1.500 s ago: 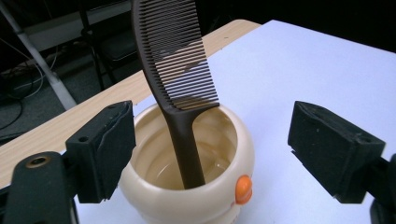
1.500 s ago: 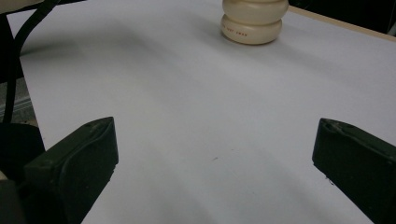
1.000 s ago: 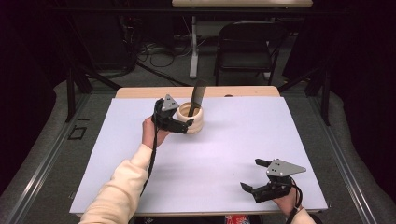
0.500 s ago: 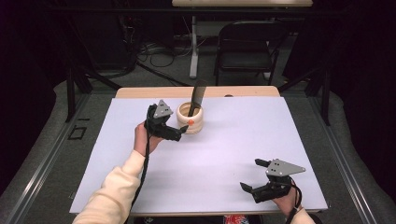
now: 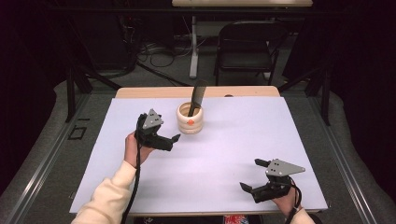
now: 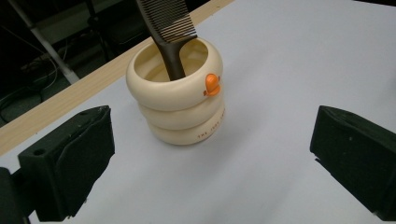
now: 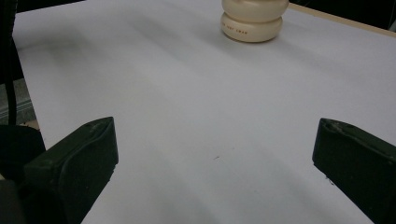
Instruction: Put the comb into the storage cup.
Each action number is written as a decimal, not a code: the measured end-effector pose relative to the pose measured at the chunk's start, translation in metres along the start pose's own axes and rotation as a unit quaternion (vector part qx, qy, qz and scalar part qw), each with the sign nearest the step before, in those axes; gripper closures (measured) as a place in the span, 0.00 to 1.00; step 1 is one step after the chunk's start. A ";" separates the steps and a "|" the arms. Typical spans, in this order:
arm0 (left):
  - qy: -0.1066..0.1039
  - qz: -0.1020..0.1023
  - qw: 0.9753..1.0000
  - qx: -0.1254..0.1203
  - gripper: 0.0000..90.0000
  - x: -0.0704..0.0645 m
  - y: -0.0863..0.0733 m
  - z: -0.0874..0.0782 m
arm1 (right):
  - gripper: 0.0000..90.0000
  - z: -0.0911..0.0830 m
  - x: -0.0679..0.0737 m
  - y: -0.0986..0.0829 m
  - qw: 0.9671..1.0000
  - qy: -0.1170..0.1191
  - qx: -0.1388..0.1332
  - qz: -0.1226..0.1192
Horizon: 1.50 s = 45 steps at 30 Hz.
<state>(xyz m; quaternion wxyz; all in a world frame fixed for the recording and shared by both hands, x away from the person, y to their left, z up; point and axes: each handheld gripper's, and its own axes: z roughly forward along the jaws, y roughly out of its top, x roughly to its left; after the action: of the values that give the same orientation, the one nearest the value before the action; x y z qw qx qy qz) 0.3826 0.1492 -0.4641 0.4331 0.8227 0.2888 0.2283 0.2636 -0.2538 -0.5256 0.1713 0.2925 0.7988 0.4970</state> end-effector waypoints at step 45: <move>0.008 -0.008 1.000 0.023 0.00 -0.034 -0.053 -0.040 | 0.00 0.001 0.000 0.000 1.000 -0.001 0.004 -0.001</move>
<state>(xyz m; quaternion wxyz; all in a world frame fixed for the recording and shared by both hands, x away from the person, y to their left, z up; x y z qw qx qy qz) 0.3185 0.1739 -0.4925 0.4136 0.8283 0.3039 0.2248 0.2641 -0.2534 -0.5262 0.1714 0.2926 0.8013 0.4929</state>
